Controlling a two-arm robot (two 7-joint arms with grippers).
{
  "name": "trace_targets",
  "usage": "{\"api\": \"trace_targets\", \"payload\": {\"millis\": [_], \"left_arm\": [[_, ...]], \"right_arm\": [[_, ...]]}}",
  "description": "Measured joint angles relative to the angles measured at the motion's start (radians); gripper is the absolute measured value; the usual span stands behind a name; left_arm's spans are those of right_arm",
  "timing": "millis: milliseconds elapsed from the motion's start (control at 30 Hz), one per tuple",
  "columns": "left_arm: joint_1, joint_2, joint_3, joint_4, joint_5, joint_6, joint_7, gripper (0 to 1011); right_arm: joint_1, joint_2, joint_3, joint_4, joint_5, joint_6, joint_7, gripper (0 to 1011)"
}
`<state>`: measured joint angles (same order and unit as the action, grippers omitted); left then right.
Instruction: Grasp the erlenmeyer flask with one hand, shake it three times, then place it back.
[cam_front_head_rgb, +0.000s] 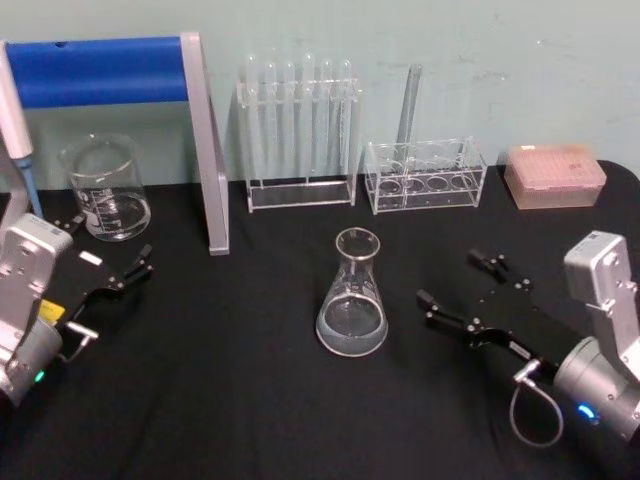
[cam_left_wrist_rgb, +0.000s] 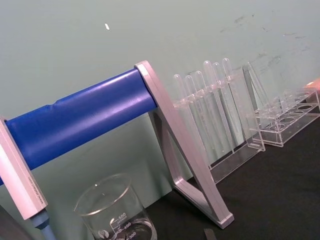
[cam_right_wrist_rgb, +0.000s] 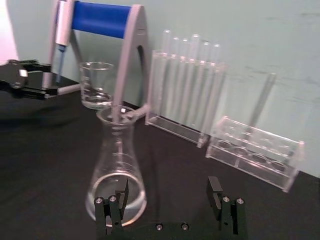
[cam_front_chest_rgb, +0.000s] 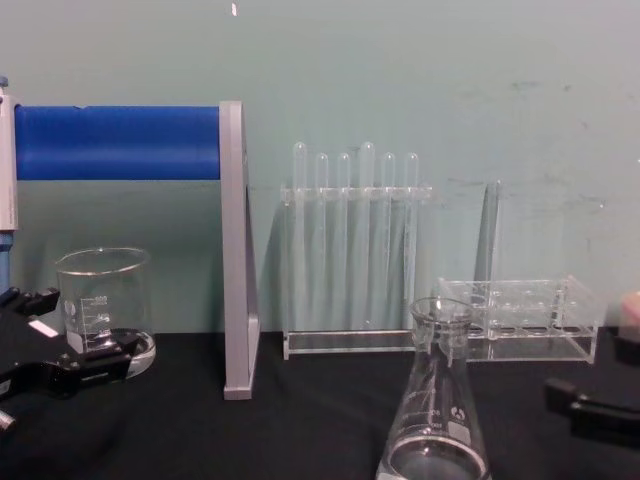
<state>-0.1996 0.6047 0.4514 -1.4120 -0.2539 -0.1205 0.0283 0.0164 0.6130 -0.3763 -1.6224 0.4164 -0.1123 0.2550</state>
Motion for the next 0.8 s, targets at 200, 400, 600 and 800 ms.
{"api": "trace_targets", "payload": {"millis": [200, 400, 600, 800], "left_arm": [[0.000, 0.000, 0.000, 0.000, 0.000, 0.000, 0.000, 1001], [0.000, 0.000, 0.000, 0.000, 0.000, 0.000, 0.000, 1001], [0.000, 0.000, 0.000, 0.000, 0.000, 0.000, 0.000, 1001], [0.000, 0.000, 0.000, 0.000, 0.000, 0.000, 0.000, 1001]], "right_arm": [[0.017, -0.028, -0.015, 0.010, 0.000, 0.007, 0.042, 1000], [0.037, -0.055, -0.025, 0.031, -0.006, 0.007, 0.071, 1000], [0.071, -0.102, -0.029, 0.078, -0.009, -0.006, 0.098, 1000], [0.102, -0.138, -0.033, 0.117, -0.013, -0.015, 0.131, 1000]]}}
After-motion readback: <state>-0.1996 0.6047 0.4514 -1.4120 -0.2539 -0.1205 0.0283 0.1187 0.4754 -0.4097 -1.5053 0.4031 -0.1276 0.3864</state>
